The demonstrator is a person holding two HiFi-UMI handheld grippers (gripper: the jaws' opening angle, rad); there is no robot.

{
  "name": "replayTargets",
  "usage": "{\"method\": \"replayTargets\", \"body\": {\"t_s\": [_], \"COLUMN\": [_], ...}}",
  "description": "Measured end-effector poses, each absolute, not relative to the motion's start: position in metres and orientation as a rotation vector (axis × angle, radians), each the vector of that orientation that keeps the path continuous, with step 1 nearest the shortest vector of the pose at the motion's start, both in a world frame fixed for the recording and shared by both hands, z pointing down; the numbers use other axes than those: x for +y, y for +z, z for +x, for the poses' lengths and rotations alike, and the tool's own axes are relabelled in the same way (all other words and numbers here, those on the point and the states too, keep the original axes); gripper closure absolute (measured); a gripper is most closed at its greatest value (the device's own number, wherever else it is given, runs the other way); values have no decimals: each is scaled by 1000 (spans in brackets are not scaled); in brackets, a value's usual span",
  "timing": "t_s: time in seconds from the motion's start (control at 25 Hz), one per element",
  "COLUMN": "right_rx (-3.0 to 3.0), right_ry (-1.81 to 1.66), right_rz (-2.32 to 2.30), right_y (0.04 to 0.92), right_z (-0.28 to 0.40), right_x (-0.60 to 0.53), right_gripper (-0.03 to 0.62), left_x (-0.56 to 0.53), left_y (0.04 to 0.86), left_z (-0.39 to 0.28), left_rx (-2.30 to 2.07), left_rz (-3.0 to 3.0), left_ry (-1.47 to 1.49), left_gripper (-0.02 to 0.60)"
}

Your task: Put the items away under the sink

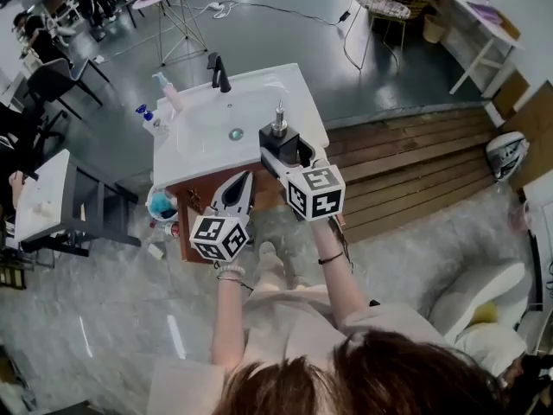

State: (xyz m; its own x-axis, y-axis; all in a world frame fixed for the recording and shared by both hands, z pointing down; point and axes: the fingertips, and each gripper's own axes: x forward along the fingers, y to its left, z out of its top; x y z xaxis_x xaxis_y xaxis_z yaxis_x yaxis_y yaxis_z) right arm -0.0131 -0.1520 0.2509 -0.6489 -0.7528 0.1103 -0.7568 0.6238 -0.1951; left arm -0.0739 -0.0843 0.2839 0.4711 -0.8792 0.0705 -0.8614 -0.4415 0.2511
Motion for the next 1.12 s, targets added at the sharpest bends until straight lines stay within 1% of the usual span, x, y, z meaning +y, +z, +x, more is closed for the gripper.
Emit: {"method": "replayTargets", "body": {"t_s": [0.28, 0.44, 0.64, 1.12], "right_rx": [-2810, -2805, -2764, -2717], "right_ry": [370, 396, 416, 388], "right_rz": [1316, 1349, 1367, 1345], "right_y": [250, 251, 264, 292], "right_z": [-11, -12, -18, -35], "right_x": [-129, -122, -103, -90], "right_gripper": [275, 275, 275, 275], "left_x": [-52, -37, -23, -21], "left_y": [291, 295, 299, 331], "left_z": [-74, -82, -100, -96], "left_rx": [-1497, -1484, -1503, -1392], "left_rz": [2450, 2448, 2412, 2407], "left_ry": [-78, -41, -68, -34], "left_gripper": [581, 581, 581, 581]}}
